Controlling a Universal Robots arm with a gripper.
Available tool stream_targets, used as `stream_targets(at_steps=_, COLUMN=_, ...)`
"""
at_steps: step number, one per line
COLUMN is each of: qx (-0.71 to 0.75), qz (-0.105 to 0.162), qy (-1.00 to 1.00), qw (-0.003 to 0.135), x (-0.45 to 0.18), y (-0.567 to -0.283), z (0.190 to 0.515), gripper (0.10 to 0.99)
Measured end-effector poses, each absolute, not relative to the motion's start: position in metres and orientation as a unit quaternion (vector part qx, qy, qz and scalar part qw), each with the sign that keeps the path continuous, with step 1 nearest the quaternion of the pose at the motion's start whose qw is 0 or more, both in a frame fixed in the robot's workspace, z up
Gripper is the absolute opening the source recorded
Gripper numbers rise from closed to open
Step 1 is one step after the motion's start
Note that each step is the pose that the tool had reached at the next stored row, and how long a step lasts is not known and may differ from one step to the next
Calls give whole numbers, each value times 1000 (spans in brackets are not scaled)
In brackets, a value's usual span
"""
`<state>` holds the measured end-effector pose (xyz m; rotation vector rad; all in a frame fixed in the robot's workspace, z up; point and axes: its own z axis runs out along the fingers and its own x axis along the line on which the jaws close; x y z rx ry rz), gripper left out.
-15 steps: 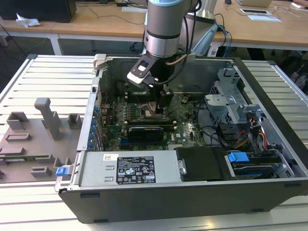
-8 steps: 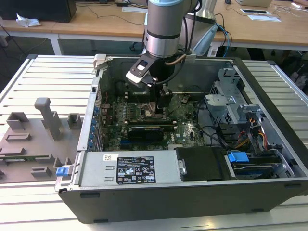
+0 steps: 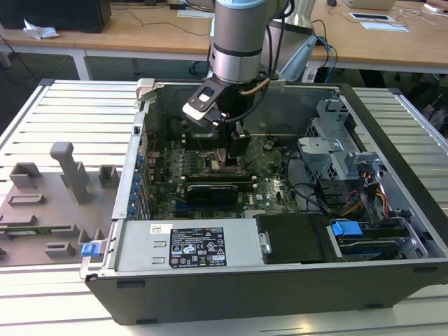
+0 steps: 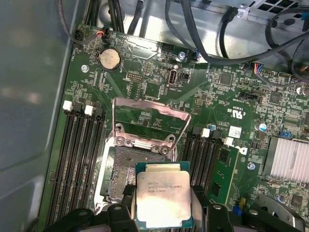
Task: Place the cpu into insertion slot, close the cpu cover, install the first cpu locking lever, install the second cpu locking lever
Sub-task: 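Place the cpu into insertion slot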
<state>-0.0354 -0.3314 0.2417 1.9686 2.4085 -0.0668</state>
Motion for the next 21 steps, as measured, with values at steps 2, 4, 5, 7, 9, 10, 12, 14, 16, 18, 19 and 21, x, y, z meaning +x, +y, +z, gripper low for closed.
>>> stream_targets(at_steps=2, qx=636, qz=-22, qy=771, qw=15, x=-35, y=-331, z=242, gripper=541)
stream_targets(at_steps=4, qx=640, qz=-22, qy=768, qw=15, x=-35, y=-331, z=242, gripper=541)
stream_targets(at_steps=5, qx=642, qz=-22, qy=766, qw=15, x=-35, y=-331, z=242, gripper=541)
stream_targets(at_steps=7, qx=646, qz=-23, qy=763, qw=16, x=-35, y=-331, z=242, gripper=541)
stream_targets(at_steps=9, qx=650, qz=-23, qy=759, qw=16, x=-35, y=-331, z=241, gripper=541)
stream_targets(at_steps=10, qx=651, qz=-23, qy=759, qw=16, x=-35, y=-331, z=241, gripper=541)
stream_targets(at_steps=12, qx=653, qz=-23, qy=757, qw=16, x=-35, y=-331, z=241, gripper=541)
stream_targets(at_steps=14, qx=655, qz=-24, qy=755, qw=16, x=-35, y=-331, z=241, gripper=541)
stream_targets(at_steps=16, qx=661, qz=-24, qy=750, qw=16, x=-35, y=-331, z=241, gripper=541)
stream_targets(at_steps=18, qx=664, qz=-25, qy=747, qw=16, x=-35, y=-331, z=241, gripper=541)
stream_targets(at_steps=19, qx=667, qz=-25, qy=745, qw=17, x=-35, y=-331, z=241, gripper=541)
stream_targets(at_steps=21, qx=671, qz=-26, qy=741, qw=17, x=-35, y=-331, z=241, gripper=541)
